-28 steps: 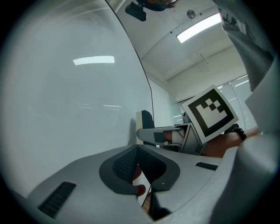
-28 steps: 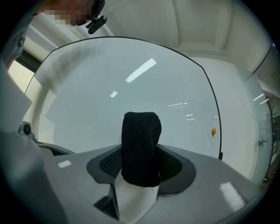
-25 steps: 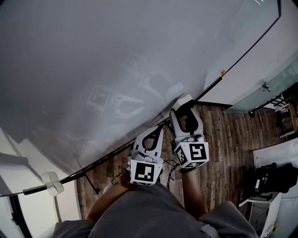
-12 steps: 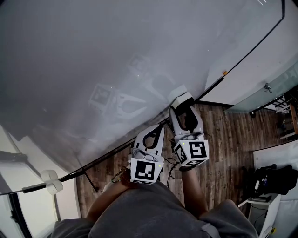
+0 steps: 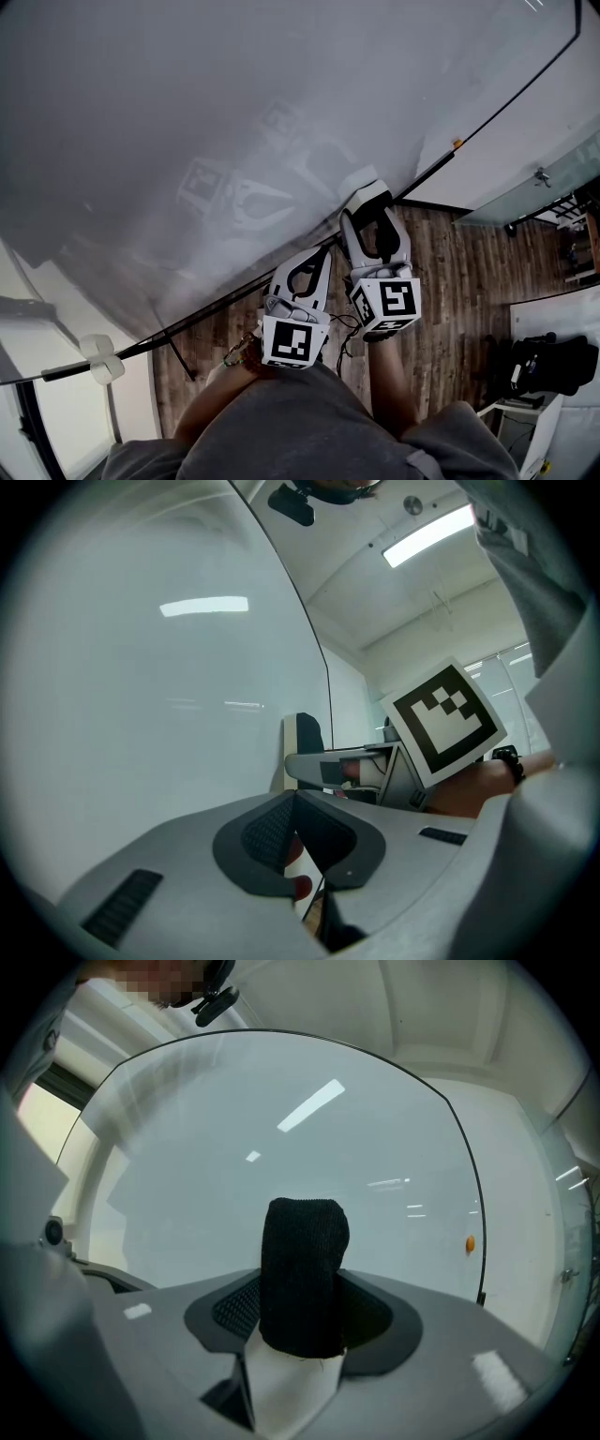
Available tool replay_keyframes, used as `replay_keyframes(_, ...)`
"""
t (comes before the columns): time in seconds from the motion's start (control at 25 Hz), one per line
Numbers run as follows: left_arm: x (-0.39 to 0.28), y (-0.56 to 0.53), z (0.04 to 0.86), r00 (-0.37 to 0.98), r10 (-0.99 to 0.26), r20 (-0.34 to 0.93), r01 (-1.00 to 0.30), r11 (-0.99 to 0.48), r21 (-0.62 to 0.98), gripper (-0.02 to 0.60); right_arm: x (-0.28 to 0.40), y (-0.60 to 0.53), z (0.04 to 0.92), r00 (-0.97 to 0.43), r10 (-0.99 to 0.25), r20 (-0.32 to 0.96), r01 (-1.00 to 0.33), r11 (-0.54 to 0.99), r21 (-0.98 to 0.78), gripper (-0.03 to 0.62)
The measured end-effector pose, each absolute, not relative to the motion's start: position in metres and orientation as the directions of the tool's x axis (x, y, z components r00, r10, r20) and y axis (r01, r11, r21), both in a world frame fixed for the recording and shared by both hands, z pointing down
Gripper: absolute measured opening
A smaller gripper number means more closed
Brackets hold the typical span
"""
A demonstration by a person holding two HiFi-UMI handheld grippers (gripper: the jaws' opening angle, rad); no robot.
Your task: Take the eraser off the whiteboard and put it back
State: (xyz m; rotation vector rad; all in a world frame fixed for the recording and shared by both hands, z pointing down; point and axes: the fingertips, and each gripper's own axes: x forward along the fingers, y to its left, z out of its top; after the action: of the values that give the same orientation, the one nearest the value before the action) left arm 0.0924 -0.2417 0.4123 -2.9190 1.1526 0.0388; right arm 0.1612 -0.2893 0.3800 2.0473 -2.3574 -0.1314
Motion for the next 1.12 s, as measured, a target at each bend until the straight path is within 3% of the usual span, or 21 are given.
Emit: replay_keyframes(1.12, 0.082, -0.203, 0.415, 0.671, -0.741, -0.007, -0.741, -0.671, 0.03, 0.008, 0.163, -0.235, 0.389, -0.167, -0.985, -0.031, -0.985, 0.166, 0.043, 0.232)
